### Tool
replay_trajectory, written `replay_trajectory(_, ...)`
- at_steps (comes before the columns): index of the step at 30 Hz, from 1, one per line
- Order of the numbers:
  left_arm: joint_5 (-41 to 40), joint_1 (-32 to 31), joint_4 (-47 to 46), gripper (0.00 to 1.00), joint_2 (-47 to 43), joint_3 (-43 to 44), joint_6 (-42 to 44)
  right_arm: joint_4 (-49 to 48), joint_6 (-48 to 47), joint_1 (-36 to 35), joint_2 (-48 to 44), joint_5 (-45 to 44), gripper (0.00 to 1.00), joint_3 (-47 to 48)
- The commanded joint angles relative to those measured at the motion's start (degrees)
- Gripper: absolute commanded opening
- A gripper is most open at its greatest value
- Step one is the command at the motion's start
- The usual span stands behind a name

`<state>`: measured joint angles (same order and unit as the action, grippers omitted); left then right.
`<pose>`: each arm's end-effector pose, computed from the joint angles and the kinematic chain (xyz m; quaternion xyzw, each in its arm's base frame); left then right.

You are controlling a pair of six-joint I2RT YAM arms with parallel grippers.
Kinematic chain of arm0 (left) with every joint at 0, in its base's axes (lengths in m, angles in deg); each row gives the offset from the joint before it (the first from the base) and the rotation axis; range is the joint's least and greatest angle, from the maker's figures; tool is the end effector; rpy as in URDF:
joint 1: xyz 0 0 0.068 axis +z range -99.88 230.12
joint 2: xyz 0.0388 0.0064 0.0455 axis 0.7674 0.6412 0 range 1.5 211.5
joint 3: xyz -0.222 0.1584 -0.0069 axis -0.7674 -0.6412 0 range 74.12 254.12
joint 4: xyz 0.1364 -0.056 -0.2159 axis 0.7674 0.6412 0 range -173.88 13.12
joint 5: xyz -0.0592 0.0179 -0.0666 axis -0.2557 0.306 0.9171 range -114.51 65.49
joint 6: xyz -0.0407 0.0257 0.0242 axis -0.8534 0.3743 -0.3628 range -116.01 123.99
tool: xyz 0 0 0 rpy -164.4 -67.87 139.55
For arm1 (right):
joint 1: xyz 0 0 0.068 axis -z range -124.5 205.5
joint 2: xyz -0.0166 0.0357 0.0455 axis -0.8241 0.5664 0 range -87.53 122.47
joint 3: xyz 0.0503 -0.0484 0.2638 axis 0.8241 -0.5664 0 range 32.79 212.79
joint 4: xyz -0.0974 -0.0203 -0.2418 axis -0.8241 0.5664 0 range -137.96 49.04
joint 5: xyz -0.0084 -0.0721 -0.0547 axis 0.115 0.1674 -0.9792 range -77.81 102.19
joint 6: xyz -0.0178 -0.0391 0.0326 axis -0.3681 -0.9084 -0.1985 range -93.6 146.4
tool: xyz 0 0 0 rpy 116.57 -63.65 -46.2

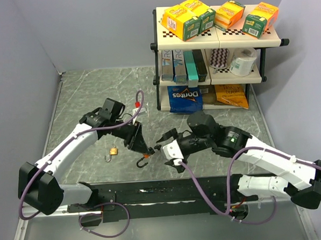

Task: Lock with the key
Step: Pick up the lock from the center of the board.

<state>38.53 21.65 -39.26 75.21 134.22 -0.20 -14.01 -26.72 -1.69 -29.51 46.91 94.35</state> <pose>0.2007 -0.1450 0.2909 0.3123 0.7714 -0.5482 0.0825 0.0968 0.1874 0.3603 -0.7645 0.3516 0.2756 0.4647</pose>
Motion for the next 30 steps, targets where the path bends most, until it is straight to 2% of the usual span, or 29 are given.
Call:
replay_trajectory(1,6.20,-1.06,-1.73,0.01,-0.33,1.16,-1.53,-4.33,-2.60,-3.01,1.57,-3.07,0.84,-0.47)
replay_trajectory(16,8.58,-3.96,-1.64,0.01,1.35,2.66,-2.32,-9.78,-2.16,-5.65,5.61,-5.01,0.54,-3.11)
replay_trajectory(24,9.20,-4.23,-2.61,0.01,1.08,2.31,-3.46,-9.70,-2.60,-6.00,6.40,-4.84,0.47,-3.29)
replay_trajectory(30,10.96,-4.31,-2.17,0.01,1.52,2.75,-3.20,-9.87,-4.18,-6.97,6.93,-5.45,0.47,-3.90)
